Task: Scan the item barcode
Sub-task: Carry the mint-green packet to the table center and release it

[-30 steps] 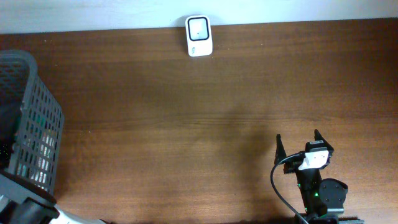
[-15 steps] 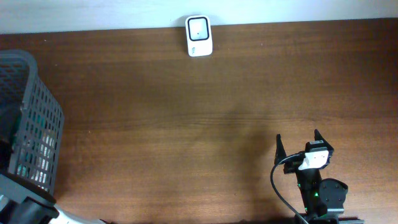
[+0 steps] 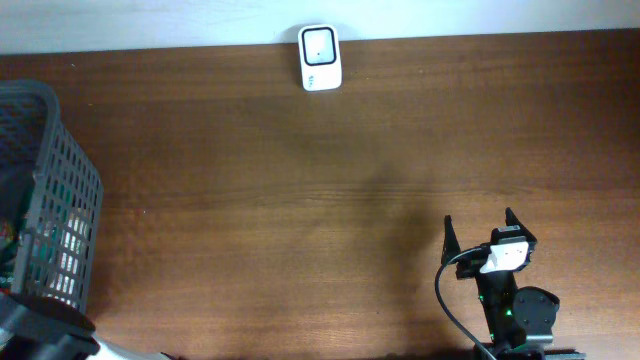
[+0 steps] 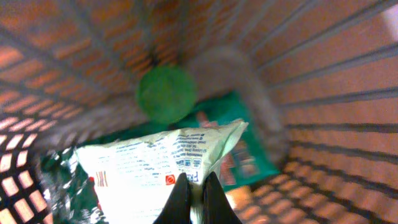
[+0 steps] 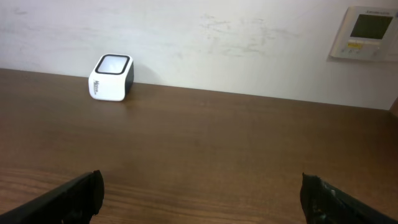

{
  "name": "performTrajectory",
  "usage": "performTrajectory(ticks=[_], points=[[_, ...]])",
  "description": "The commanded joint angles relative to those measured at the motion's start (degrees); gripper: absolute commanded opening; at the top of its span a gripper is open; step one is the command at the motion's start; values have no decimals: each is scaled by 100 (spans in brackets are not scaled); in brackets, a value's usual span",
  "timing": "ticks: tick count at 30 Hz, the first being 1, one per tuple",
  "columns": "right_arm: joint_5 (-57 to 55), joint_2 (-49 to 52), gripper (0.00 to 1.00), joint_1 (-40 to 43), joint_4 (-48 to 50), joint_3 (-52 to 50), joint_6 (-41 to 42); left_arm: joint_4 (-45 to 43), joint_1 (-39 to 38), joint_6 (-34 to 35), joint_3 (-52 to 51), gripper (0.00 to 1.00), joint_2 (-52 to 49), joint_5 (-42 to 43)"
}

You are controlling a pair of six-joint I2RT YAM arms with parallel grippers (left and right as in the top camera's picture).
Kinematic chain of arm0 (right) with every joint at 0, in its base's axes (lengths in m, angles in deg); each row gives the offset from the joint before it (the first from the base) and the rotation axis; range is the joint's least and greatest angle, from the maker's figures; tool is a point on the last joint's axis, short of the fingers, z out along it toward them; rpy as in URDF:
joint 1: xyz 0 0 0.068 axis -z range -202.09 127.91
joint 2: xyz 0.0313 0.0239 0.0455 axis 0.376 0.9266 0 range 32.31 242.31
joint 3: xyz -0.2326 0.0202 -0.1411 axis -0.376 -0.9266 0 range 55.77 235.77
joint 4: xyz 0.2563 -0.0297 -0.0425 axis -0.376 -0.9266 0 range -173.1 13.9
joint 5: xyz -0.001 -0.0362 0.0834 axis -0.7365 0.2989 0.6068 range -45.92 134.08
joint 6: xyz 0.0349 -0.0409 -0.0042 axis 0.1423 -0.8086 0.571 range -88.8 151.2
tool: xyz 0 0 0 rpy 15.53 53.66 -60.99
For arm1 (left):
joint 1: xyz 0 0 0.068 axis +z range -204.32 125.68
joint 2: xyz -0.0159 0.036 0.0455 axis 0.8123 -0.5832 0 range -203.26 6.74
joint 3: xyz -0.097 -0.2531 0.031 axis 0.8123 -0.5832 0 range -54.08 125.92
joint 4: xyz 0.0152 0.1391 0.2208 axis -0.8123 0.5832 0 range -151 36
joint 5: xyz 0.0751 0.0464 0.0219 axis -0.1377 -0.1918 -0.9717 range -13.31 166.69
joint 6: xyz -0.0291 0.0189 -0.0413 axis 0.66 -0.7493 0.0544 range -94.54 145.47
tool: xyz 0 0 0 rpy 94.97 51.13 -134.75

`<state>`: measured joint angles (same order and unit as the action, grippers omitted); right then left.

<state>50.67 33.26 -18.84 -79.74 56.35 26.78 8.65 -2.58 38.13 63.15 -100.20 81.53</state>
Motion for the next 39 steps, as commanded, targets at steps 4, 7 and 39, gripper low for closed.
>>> performTrajectory(ticks=[4,7,39], points=[[72,-26,98,15,-24,-26,66,-199,-999,162,533,0,1034,562],[72,-26,98,15,-24,-26,66,-369,-1991,157,533,0,1366,212],[72,-26,98,15,-24,-26,66,-1311,-8693,1222,-229,0,-2306,-1521]])
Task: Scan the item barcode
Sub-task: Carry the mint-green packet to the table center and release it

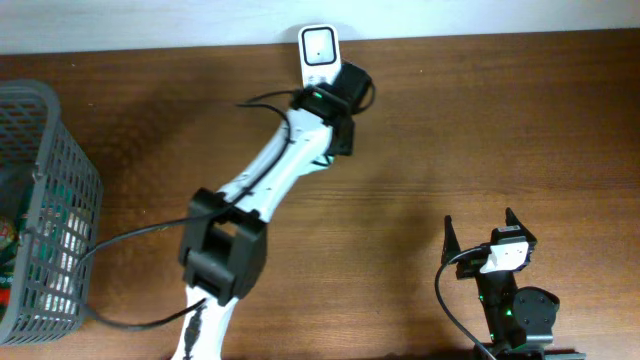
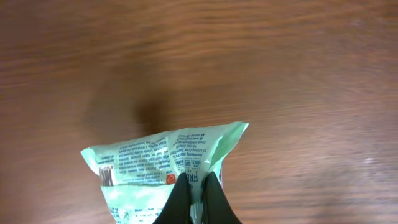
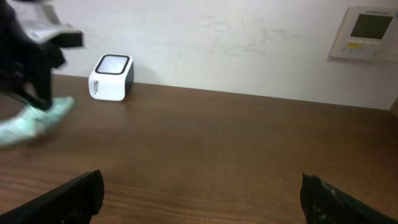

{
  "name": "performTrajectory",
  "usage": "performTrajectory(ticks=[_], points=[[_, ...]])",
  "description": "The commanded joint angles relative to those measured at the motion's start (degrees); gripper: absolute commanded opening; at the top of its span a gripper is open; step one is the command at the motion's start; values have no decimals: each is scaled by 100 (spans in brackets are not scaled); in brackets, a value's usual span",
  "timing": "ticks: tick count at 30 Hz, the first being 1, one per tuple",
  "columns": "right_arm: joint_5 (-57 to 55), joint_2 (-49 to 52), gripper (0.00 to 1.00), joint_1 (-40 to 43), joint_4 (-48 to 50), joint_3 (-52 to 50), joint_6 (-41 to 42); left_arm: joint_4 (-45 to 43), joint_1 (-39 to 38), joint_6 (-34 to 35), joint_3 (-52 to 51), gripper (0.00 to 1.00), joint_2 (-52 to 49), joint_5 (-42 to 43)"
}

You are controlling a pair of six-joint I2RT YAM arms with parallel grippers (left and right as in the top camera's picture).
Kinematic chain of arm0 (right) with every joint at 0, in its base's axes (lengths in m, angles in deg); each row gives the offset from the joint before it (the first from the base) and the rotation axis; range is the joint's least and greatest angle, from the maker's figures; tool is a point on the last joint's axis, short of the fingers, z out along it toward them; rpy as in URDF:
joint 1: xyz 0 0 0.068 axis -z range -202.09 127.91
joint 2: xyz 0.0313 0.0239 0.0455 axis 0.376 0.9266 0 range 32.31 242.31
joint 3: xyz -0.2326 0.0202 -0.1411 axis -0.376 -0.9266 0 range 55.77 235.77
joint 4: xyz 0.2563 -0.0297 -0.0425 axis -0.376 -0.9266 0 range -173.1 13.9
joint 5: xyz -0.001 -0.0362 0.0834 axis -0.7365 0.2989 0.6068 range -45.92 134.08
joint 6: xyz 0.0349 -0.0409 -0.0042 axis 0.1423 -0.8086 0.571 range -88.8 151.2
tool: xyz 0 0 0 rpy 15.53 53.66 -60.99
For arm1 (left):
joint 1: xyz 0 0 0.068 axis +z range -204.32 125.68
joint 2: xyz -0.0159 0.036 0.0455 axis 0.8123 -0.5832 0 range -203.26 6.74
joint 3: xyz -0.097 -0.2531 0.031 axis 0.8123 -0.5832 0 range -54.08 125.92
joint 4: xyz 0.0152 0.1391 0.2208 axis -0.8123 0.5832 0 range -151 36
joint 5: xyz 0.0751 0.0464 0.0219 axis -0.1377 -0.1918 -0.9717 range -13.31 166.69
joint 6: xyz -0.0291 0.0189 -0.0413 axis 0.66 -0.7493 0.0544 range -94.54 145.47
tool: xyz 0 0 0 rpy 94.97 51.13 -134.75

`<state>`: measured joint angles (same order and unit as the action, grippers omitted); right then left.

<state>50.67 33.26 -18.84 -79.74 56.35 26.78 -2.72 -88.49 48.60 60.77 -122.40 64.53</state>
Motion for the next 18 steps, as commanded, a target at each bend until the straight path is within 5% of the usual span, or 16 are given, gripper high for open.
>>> performTrajectory(ticks=[1,4,7,18], points=[[72,-26,98,15,-24,-26,66,-219,-120,173,9,0,-87,186],[72,-26,98,15,-24,-26,66,-302,-114,162,94,43,-87,184],[72,-26,98,15,-24,-26,66,-175,2,-120,619,75,-39,181],[72,-26,98,15,-24,-26,66,2079,1539,-654,3991,82,872,-699]])
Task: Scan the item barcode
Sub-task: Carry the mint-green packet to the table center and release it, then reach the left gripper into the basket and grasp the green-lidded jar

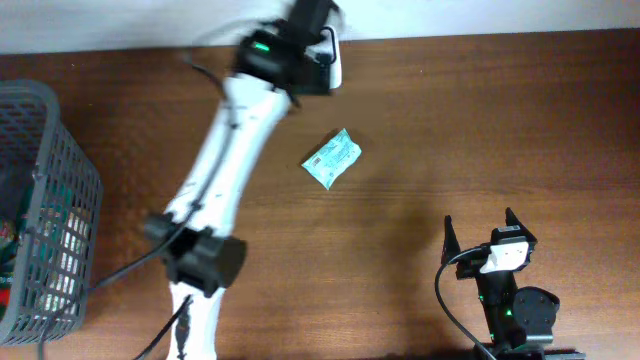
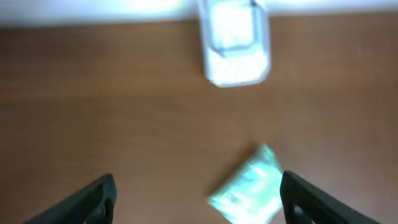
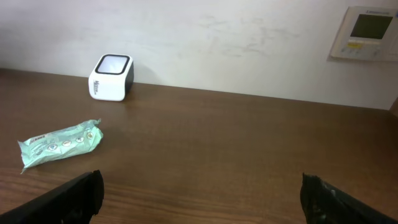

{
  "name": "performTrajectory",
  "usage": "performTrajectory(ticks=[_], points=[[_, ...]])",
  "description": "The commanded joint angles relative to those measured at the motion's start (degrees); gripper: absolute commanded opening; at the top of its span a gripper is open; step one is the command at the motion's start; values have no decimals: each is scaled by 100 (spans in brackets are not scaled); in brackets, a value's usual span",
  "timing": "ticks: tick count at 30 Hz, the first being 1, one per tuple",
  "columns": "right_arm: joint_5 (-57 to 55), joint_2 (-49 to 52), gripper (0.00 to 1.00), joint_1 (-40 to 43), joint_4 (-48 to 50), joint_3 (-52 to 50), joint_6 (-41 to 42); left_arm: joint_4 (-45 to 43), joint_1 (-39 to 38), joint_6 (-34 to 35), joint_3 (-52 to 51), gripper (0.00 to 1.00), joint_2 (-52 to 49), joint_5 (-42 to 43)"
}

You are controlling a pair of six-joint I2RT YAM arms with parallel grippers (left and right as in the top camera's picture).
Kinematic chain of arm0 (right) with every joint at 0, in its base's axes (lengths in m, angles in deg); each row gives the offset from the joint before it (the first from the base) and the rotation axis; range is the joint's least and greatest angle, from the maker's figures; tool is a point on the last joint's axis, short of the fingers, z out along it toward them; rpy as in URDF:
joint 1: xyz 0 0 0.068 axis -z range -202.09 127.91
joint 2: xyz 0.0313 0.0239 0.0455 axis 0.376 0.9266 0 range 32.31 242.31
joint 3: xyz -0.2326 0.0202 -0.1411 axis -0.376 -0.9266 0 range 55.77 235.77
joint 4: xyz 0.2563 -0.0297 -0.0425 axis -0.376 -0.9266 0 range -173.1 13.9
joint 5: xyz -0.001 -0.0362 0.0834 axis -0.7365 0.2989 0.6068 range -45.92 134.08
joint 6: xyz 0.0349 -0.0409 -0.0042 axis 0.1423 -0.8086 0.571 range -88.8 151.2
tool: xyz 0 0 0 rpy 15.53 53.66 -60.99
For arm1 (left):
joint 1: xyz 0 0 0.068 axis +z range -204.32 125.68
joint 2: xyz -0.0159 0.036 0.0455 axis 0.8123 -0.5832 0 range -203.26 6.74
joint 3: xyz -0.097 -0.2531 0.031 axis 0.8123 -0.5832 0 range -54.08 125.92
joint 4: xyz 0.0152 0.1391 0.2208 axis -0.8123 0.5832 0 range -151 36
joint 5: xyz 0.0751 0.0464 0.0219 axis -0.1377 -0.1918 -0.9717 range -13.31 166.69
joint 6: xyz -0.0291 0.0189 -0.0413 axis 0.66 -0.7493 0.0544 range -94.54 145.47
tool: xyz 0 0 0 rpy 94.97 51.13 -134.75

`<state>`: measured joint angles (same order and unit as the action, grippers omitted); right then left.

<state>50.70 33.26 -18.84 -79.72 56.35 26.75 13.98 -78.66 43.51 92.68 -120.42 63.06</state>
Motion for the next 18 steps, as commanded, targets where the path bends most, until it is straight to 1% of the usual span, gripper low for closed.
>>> performTrajectory(ticks=[1,4,7,8,10,11,15,18], points=[[70,-26,98,15,-26,-26,68,555,756,-144,955,82,780,-614],[70,-26,98,15,-26,-26,68,920,1740,-140,1134,82,1200,-632],[70,-26,98,15,-26,-26,68,1187,2763,26,1134,82,1357,-612],[70,-26,98,15,-26,-26,68,1338,3215,195,1130,86,1355,-614],[70,-26,98,15,-26,-26,68,1475,3773,435,1025,89,1338,-608],[70,-26,98,15,-26,-26,68,1519,4109,608,914,90,1333,-608],[70,-26,98,15,-26,-26,68,1399,5136,951,304,97,1329,-516],[70,-26,98,15,-26,-26,68,1108,5700,955,-404,99,1329,-503]])
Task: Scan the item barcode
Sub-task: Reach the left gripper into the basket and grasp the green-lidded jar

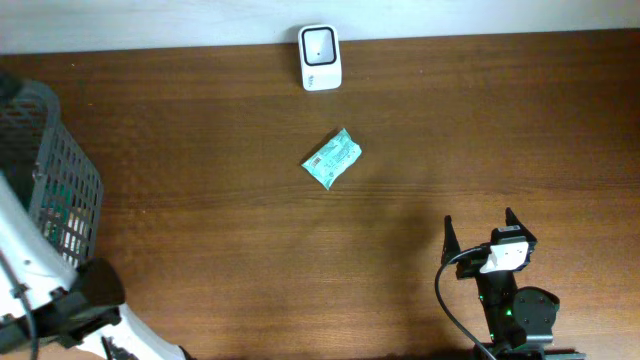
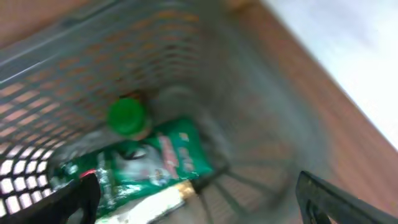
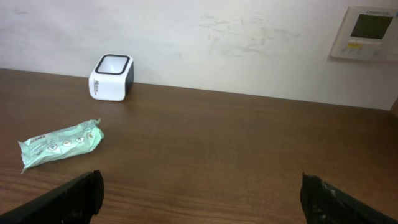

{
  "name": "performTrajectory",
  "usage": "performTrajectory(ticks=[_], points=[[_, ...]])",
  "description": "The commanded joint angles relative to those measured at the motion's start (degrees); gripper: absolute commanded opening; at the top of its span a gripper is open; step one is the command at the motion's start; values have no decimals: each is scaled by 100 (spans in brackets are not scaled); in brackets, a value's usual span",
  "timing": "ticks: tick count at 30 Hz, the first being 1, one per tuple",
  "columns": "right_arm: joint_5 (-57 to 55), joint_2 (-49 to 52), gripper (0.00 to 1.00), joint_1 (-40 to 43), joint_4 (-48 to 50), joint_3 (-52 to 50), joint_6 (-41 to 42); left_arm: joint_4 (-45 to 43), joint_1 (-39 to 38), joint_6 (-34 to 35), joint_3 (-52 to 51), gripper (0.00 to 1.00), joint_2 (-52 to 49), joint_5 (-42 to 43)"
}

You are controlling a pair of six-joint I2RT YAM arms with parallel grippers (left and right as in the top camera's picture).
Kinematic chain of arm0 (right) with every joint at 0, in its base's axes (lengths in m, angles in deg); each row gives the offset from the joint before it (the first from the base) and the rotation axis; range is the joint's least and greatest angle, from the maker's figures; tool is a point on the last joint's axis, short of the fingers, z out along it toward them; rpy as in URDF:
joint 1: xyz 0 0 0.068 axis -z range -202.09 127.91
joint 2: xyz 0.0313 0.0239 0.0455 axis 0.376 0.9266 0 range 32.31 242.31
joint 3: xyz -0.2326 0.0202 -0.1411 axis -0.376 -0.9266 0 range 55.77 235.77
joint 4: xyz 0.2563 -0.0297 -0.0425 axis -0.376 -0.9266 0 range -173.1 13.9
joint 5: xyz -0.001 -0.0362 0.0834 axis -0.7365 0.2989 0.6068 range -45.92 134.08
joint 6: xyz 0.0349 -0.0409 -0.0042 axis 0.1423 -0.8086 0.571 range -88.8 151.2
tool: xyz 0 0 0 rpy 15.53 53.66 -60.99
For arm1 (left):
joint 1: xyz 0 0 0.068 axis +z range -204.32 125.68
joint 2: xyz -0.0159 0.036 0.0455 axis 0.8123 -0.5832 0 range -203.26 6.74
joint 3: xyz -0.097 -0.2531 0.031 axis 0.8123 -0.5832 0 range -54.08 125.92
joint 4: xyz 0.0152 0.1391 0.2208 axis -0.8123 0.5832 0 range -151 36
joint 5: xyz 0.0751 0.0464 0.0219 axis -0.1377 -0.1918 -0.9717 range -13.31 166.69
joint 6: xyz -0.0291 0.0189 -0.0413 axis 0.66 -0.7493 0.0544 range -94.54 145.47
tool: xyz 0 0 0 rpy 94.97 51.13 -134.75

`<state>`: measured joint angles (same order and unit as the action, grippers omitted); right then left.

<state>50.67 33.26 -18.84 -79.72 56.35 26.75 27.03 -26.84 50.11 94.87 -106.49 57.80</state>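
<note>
The white barcode scanner (image 1: 320,45) stands at the table's far edge and shows again as a small scanner (image 3: 112,78) in the right wrist view. A pale green packet (image 1: 332,160) lies flat on the wood in front of it, also seen as the packet (image 3: 60,143) at the left. My left gripper (image 2: 199,208) is open over the grey basket (image 1: 55,180), looking down at a green-capped bottle (image 2: 126,116) and a dark green packet (image 2: 168,155) inside. My right gripper (image 3: 202,199) is open and holds nothing, low at the near right.
The basket stands at the table's left edge with several items in it. My white left arm (image 1: 25,270) crosses the near left corner. A wall thermostat (image 3: 367,31) hangs behind the table on the right.
My left arm was stretched out by the scanner, open above the pale green packet. It is now back at the left, open over the basket. The packet lies where it was.
My left gripper was first shut on the pale green packet inside the basket. Then it held the packet over the table close to the scanner. After that the packet lay on the wood with the gripper open above it, and now the gripper is over the basket.
</note>
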Motion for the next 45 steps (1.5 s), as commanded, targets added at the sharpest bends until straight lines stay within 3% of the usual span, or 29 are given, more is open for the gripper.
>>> performTrajectory(ticks=[1,8,16,25,35,40,45], points=[[72,-26,98,15,-26,-26,68,-254,610,295,-772,99,-63,24],[72,-26,98,15,-26,-26,68,-1543,1445,-181,-2780,100,-63,-94],[72,-26,98,15,-26,-26,68,-2761,1707,-400,-4079,99,-66,-48],[72,-26,98,15,-26,-26,68,-3919,1751,-981,-4699,99,-66,-42],[72,-26,98,15,-26,-26,68,-4201,1980,-981,-4870,100,-380,-42],[72,-26,98,15,-26,-26,68,-4439,1993,-1510,-4868,100,-603,-37],[72,-26,98,15,-26,-26,68,-4601,1993,-1582,-4868,100,-874,96]])
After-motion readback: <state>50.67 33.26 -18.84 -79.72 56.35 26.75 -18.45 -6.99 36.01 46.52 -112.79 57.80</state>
